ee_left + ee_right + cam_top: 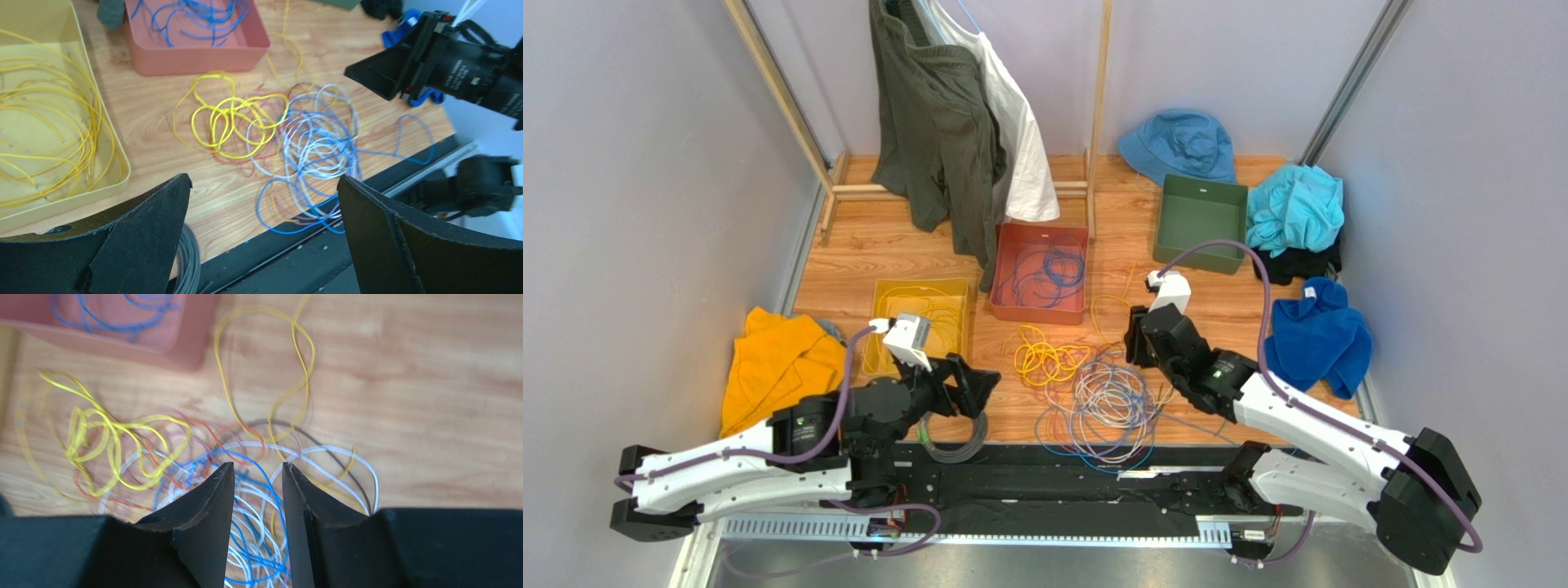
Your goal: Untangle the cables
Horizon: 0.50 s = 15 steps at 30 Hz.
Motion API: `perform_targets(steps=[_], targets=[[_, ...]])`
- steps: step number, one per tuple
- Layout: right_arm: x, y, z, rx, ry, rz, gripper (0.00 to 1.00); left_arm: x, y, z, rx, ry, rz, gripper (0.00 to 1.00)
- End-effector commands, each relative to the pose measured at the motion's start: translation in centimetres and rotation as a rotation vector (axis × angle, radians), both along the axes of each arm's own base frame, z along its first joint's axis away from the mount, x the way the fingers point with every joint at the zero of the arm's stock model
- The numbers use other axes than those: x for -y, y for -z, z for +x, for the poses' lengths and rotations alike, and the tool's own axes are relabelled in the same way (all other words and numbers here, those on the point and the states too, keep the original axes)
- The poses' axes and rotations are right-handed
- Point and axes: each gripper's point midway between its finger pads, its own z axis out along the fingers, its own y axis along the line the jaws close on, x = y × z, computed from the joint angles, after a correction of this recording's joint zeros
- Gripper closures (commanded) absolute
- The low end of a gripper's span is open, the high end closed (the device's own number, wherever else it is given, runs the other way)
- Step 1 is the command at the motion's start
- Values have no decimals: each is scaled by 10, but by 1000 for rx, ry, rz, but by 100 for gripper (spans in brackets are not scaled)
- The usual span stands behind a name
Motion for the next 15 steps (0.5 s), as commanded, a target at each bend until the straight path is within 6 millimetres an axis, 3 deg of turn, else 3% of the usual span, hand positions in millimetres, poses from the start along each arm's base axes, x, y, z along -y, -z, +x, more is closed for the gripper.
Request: perform_targets(steps=[1,2,7,15], targets=[[20,47,-25,-110,87,28,61,9,38,-4,-44,26,80,1],[23,48,-25,-99,105,41,61,13,51,-7,-69,41,85,1],[37,51,-23,-73,204,67,60,25,74,-14,-136,65,77,2],[42,68,-16,-116,272,-16,60,32,78,-18,-157,88,66,2]])
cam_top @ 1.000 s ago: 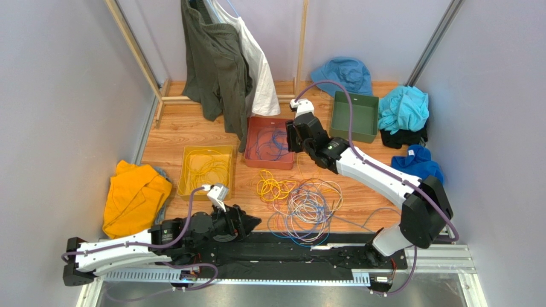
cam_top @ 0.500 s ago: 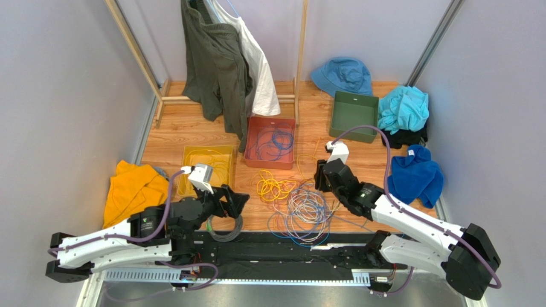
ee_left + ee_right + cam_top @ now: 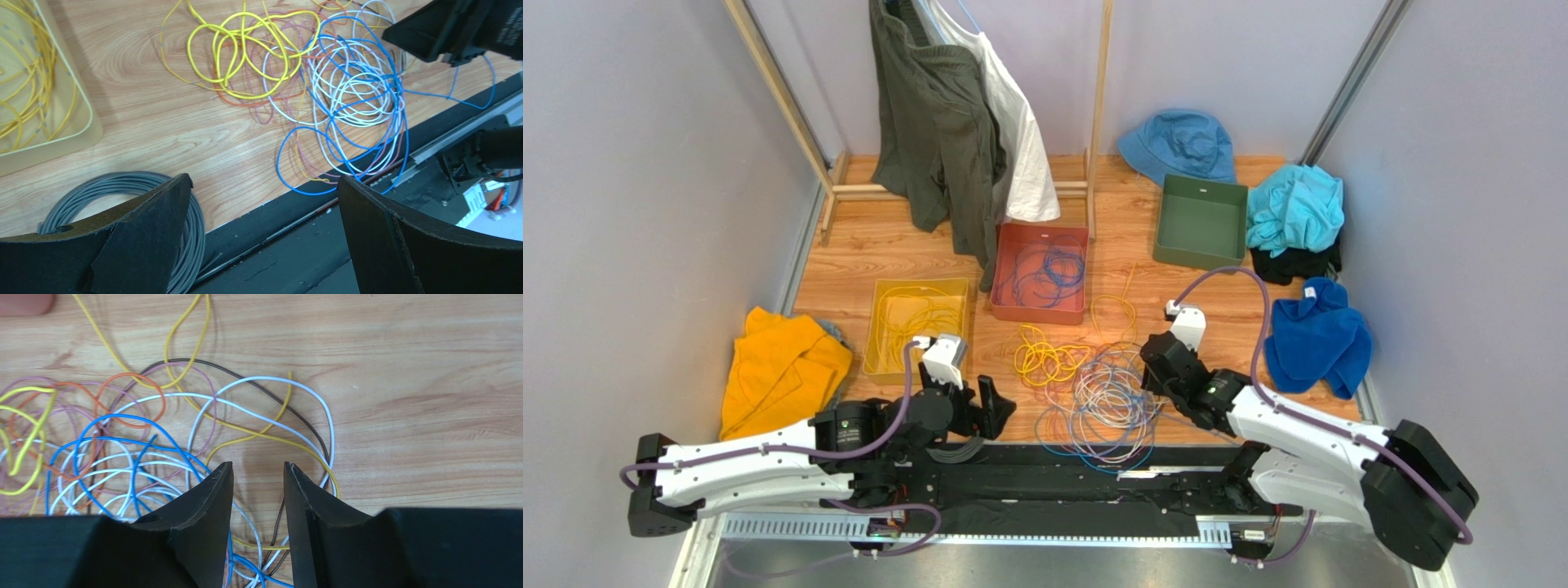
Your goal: Untangle the cables
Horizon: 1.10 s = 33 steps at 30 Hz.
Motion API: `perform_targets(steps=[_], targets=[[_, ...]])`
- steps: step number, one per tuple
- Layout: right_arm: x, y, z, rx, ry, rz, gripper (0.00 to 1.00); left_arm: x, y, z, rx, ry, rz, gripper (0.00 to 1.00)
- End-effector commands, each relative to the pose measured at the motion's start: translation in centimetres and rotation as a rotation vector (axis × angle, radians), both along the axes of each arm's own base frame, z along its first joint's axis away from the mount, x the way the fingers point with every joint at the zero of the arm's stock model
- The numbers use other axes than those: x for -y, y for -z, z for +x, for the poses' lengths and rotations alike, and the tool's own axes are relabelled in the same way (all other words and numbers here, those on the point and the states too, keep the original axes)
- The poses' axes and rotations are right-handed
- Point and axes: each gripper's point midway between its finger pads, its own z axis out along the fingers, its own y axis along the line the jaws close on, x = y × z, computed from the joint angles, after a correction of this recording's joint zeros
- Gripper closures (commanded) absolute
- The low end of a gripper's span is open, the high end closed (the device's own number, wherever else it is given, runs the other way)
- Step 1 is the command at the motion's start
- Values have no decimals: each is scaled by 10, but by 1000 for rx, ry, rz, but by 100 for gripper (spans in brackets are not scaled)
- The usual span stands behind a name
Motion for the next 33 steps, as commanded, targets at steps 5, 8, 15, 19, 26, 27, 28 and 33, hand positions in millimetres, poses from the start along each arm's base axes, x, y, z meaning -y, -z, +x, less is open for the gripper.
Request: perform_targets(steps=[5,8,15,19,26,27,28,33], targets=[[-5,-17,31,65,99,-25,60,17,-6,-5,-26,27,-76,2],[-4,-22,42,76,110,-65,60,17,-4,-6,-33,27,-74,3],[-1,-10,64,16,123,-132,60,17,0,-6,-36,29,-80,3],[-1,0,66,-9,126,-144,60,16,3,-7,-36,29,-80,2],[3,18,71,-70,143,-139,61,15,4,-6,-31,23,-78,2],[3,21,72,-80,143,-132,62,14,4,-6,-32,23,-76,2],[4,26,71,-94,147,-128,67,15,4,-6,-32,23,-77,2],[-6,28,69,-97,122,-58,94,14,7,-6,-38,23,-75,2]])
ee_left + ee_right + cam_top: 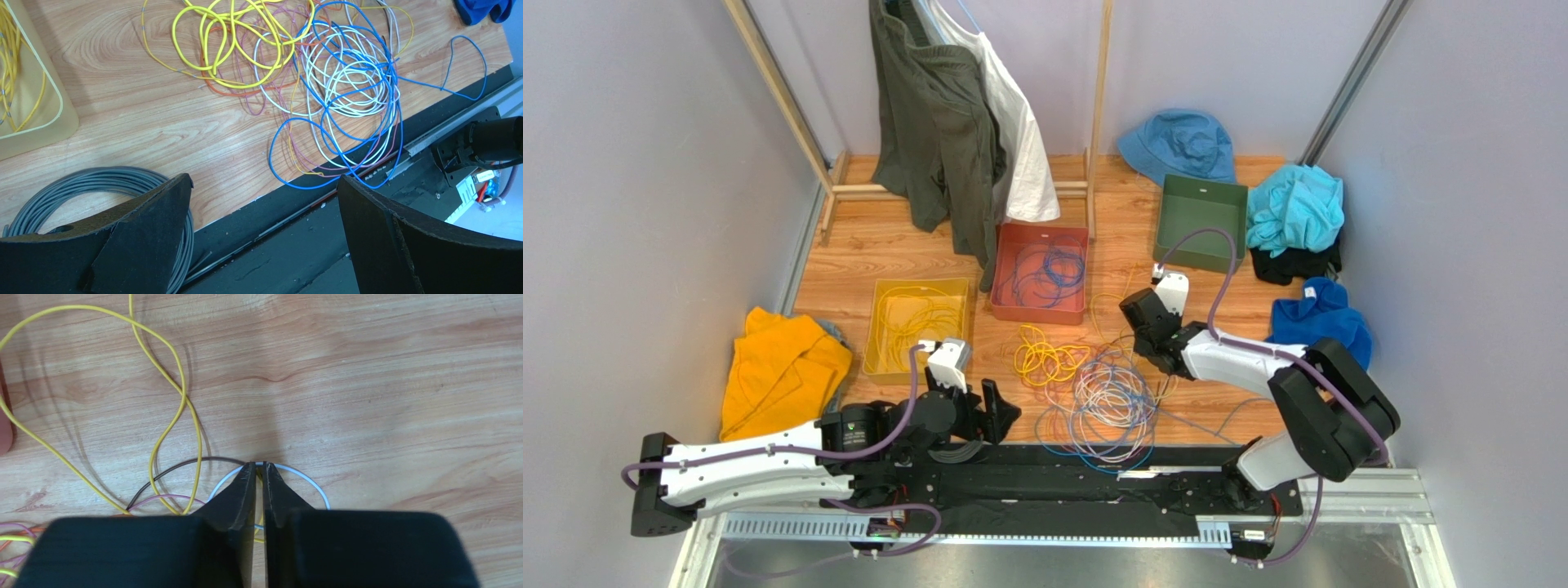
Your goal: Untangle the cables
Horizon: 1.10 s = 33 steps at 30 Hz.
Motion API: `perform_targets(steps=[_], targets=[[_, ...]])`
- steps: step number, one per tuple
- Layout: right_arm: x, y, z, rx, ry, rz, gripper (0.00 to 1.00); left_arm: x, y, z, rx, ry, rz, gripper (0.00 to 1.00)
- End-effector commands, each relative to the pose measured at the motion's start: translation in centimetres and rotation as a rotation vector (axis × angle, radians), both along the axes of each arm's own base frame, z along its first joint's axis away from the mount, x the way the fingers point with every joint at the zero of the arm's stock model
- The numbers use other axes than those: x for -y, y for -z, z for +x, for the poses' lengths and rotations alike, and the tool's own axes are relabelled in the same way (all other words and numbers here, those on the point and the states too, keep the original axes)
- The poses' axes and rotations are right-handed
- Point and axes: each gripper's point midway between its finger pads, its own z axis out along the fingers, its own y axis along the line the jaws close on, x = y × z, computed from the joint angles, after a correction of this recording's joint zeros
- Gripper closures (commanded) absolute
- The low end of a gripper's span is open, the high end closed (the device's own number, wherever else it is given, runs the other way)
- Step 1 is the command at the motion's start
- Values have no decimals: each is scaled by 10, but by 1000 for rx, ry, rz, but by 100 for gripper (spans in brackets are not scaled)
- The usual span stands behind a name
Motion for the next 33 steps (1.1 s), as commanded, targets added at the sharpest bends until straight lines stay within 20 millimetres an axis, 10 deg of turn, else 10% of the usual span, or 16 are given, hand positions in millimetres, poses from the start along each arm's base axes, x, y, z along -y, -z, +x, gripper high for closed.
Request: perform_targets(steps=[1,24,33], targets=[[-9,8,-8,-26,-30,75,99,5,-3,0,-2,-3,-38,2],[-30,-243,-52,469,-288,498,100,19,-14,2,13,14,-65,2],[-106,-219,-76,269,-582,577,100,-5,-39,11,90,-43,-106,2]])
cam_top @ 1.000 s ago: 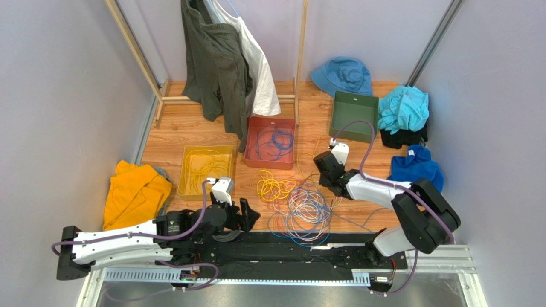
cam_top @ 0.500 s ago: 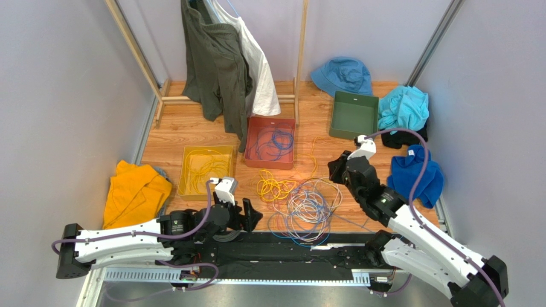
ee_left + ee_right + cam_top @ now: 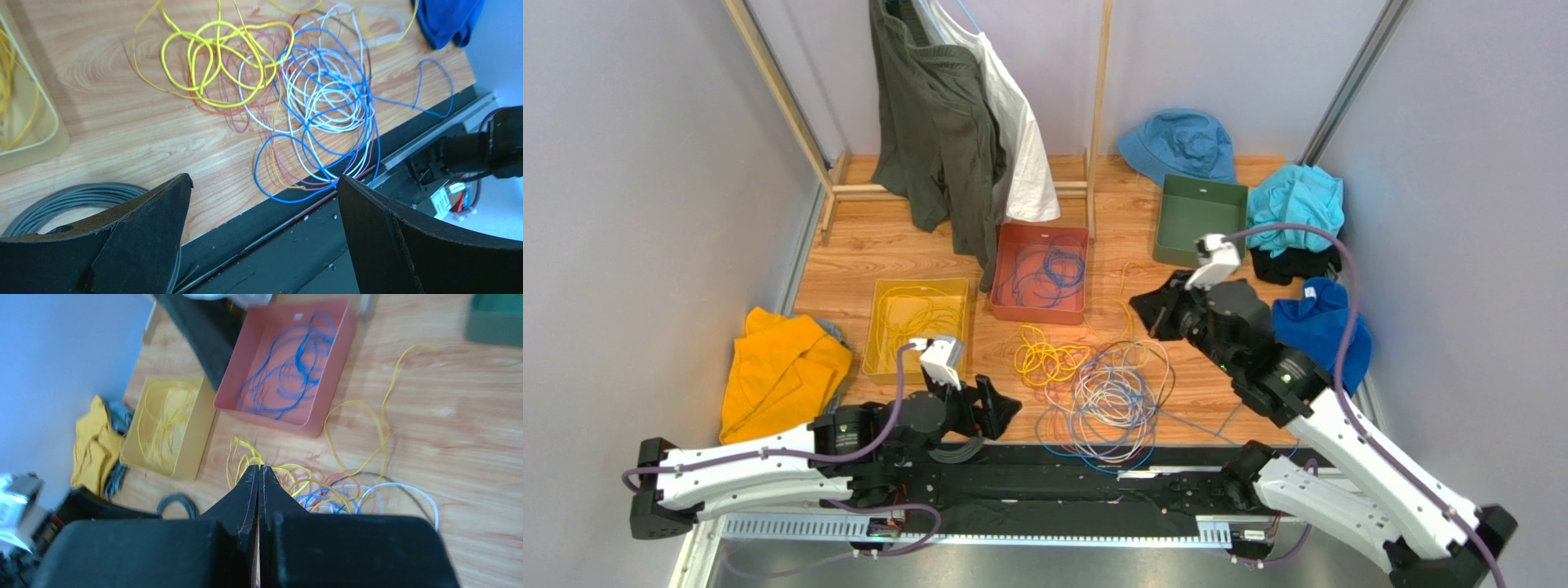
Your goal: Untangle the cables
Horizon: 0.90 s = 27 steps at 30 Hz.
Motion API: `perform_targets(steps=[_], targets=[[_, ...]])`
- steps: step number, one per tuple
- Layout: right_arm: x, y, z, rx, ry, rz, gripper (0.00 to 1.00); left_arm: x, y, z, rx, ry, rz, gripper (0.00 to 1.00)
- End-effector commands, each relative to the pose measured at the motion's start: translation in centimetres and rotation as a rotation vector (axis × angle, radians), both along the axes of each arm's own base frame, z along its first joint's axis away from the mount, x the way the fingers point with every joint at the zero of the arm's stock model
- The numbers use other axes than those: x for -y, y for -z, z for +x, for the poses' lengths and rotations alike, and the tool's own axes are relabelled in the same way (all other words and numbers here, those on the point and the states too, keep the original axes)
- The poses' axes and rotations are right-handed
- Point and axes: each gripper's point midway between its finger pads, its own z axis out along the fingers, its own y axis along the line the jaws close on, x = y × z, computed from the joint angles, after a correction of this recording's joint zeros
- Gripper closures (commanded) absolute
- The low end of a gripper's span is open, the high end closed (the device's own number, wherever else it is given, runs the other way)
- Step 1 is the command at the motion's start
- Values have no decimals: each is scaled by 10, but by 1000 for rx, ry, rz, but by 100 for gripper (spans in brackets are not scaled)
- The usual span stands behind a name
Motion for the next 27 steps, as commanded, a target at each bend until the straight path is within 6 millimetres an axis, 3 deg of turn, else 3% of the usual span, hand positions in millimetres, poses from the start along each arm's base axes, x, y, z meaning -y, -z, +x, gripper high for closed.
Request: perform_targets(steps=[1,3,5,6,9,14,21,22,27], targets=[[-61,29,-28,-77,-276,-49,100,-12,-25,7,59,-39,-38,2],[-90,44,-42,-99,-374,-98,100,-16,-26,7,63,-47,-47,2],[-102,57,-40,-118,-373,-149,99,-17,-25,7,60,-49,-51,2],[-106,59,-41,-122,-382,-152,89,-17,-25,6,58,-47,-51,2],[-104,66,-35,-140,-347,-174,72,-16,-22,5,48,-40,-44,2],[-71,72,-25,-120,-217,-272,65,-13,-16,4,39,-31,-27,2],[-14,130,-23,-193,-8,-402,65,-1,-11,3,31,-7,-27,2],[-3,146,-24,-223,29,-419,65,0,-7,2,23,-4,-17,2],[39,182,-7,-349,205,-397,66,9,-4,-1,2,18,-14,2]])
